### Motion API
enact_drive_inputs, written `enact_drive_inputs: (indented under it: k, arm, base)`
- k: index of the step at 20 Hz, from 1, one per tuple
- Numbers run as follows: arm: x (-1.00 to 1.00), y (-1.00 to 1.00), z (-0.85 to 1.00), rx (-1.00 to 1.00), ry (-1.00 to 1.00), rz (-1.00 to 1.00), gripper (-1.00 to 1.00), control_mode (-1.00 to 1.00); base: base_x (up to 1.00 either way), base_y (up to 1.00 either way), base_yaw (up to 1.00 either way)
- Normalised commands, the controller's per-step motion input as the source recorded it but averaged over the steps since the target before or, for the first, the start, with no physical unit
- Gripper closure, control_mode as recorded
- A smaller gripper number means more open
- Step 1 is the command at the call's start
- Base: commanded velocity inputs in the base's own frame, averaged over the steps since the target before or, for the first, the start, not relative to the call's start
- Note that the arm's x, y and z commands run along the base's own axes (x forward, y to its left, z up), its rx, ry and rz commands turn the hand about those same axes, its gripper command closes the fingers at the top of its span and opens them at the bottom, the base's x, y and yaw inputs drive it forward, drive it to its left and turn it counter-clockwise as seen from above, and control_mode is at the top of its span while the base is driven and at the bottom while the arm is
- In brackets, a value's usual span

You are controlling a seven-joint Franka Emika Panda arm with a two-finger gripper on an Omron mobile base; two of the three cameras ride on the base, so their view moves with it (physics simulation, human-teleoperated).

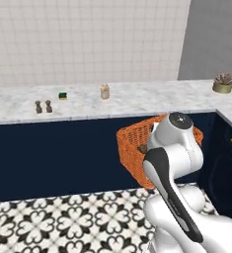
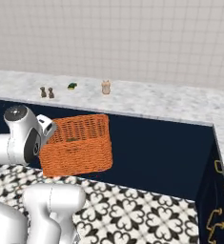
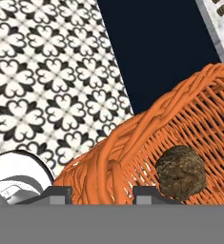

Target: Open the cabinet, pick up the bread from the cabinet and place it in the basket. Then move the basket to the dining counter.

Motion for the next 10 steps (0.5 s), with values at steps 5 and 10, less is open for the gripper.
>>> enact_drive_inputs:
  k: [5,10]
  arm:
    - [0.00,0.00,0.00,0.00,0.00,0.00,1.00,1.00]
    - [0.00,0.00,0.00,0.00,0.00,0.00,1.00,1.00]
  base:
    - [1.00,0.24,-0.36]
    - [1.00,0.04,-0.06]
